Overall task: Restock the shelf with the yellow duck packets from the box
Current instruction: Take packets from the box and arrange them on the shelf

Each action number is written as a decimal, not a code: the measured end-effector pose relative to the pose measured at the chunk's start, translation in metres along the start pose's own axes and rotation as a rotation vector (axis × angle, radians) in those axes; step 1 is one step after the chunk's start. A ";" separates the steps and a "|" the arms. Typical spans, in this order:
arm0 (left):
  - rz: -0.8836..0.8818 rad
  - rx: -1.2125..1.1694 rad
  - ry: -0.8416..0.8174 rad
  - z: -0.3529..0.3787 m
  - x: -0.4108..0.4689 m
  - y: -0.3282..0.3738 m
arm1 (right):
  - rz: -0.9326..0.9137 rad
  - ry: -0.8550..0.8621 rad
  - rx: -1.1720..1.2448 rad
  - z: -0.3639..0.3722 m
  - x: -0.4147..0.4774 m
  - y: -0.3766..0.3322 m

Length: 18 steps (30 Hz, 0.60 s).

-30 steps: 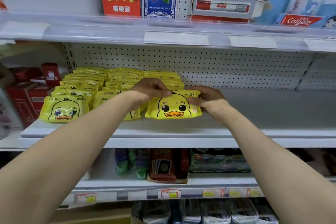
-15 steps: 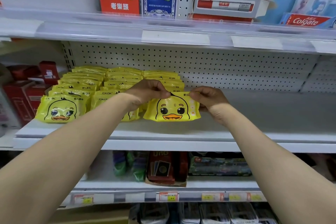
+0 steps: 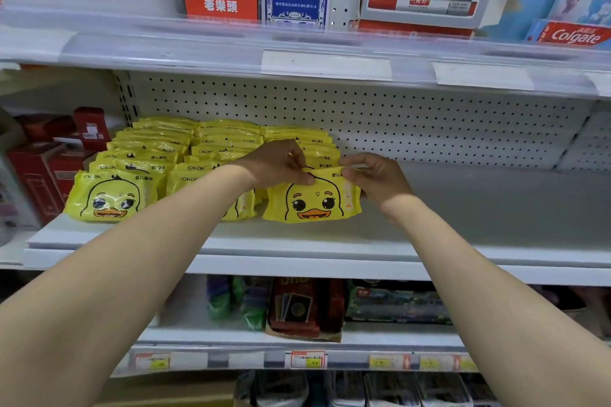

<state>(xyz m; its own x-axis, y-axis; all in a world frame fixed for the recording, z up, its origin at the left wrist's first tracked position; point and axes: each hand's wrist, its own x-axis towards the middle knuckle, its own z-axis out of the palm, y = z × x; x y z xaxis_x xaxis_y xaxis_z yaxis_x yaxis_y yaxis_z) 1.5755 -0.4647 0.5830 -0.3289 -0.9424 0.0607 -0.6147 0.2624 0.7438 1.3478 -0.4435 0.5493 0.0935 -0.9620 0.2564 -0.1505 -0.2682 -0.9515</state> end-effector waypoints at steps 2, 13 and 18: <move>0.004 0.111 -0.040 -0.001 0.003 0.003 | -0.002 -0.004 -0.026 -0.002 0.005 0.001; 0.009 0.280 0.014 0.002 0.037 -0.013 | 0.078 -0.037 -0.258 0.009 0.035 0.025; 0.006 0.355 0.065 0.009 0.048 -0.025 | 0.052 -0.069 -0.571 0.018 0.041 0.029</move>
<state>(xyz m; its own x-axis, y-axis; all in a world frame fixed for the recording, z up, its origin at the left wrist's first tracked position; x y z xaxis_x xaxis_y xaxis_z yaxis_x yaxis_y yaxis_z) 1.5687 -0.5142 0.5616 -0.2939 -0.9489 0.1152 -0.8274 0.3129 0.4664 1.3646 -0.4897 0.5288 0.1330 -0.9744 0.1813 -0.6625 -0.2234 -0.7150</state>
